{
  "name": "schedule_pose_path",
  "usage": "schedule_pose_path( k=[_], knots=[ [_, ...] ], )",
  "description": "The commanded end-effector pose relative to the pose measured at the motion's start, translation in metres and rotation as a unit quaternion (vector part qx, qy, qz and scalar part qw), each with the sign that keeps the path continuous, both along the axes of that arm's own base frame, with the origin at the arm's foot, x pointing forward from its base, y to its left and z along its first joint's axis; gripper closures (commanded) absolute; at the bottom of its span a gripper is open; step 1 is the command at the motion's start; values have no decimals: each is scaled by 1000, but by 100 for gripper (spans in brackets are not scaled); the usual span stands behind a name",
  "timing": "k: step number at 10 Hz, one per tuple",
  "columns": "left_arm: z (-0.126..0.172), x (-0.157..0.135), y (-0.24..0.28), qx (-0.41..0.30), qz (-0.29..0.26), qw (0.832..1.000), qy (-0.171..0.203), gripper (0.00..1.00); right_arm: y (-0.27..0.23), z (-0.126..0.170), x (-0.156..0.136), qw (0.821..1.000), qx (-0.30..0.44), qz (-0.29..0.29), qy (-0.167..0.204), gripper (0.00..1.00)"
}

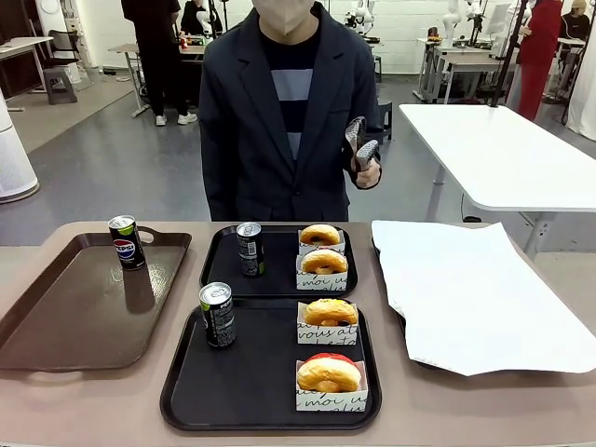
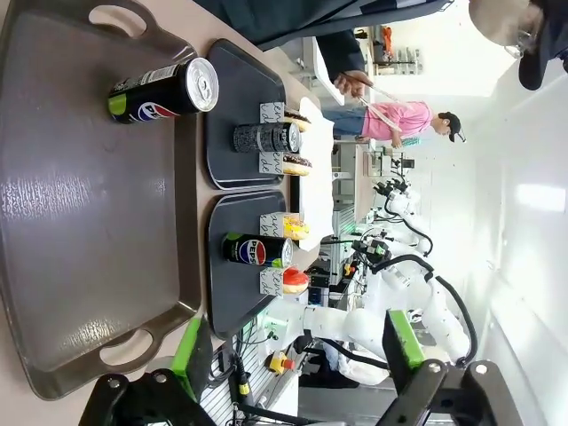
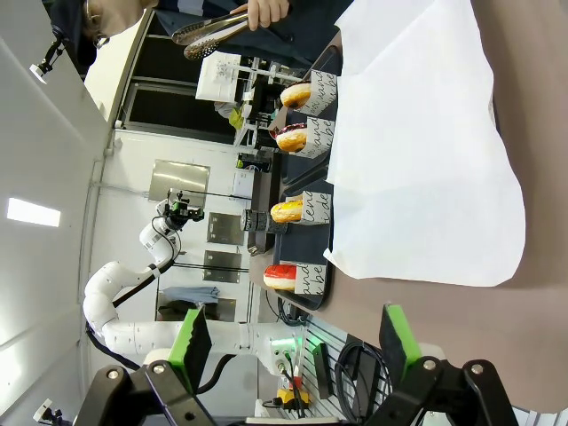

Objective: Set up donuts and drinks on trays.
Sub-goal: Pick up one Pepsi coke from the Handle tray and place it on the Flat Tray without a Pepsi coke.

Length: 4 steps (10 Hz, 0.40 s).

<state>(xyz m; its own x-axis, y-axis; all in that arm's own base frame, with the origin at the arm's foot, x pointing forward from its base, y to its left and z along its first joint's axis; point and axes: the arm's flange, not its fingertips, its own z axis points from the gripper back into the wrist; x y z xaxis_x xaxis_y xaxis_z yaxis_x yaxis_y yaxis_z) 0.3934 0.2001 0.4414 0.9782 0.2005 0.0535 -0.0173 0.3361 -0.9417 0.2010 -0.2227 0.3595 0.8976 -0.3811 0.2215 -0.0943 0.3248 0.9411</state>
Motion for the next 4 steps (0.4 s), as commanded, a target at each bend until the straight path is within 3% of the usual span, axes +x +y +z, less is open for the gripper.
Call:
schedule_pose_path(
  k=[1, 4],
  knots=[
    [3, 1, 1, 1, 9, 1000, 6, 0, 1, 0, 0, 1000, 2, 1, -9, 0],
    [3, 1, 1, 1, 9, 1000, 6, 0, 1, 0, 0, 1000, 2, 1, -9, 0]
  ],
)
